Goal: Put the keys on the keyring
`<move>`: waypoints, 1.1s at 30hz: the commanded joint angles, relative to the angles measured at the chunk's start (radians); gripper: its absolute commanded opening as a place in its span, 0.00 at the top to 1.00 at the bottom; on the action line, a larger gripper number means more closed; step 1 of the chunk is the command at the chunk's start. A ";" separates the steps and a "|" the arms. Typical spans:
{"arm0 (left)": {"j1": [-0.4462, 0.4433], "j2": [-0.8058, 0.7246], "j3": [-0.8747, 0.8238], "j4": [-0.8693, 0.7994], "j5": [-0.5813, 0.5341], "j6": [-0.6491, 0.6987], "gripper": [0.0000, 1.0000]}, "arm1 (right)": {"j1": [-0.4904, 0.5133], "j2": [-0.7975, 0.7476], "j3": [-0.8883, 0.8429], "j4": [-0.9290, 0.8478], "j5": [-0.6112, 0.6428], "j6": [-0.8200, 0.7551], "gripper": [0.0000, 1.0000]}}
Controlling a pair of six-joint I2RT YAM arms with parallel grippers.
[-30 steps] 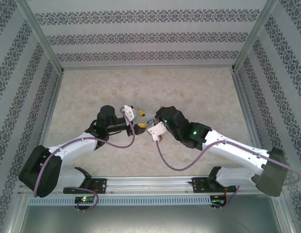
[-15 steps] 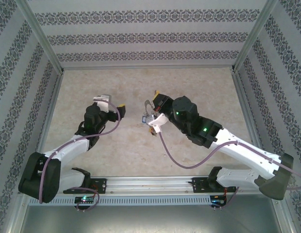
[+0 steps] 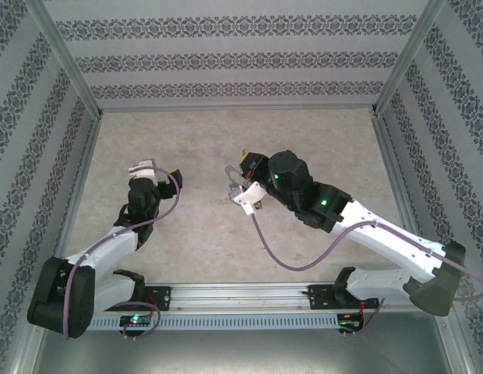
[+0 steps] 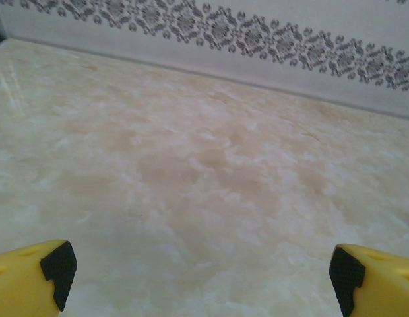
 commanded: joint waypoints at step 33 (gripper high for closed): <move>0.029 -0.186 -0.080 -0.076 -0.183 0.003 0.01 | -0.070 0.388 0.032 -0.097 -0.039 0.889 1.00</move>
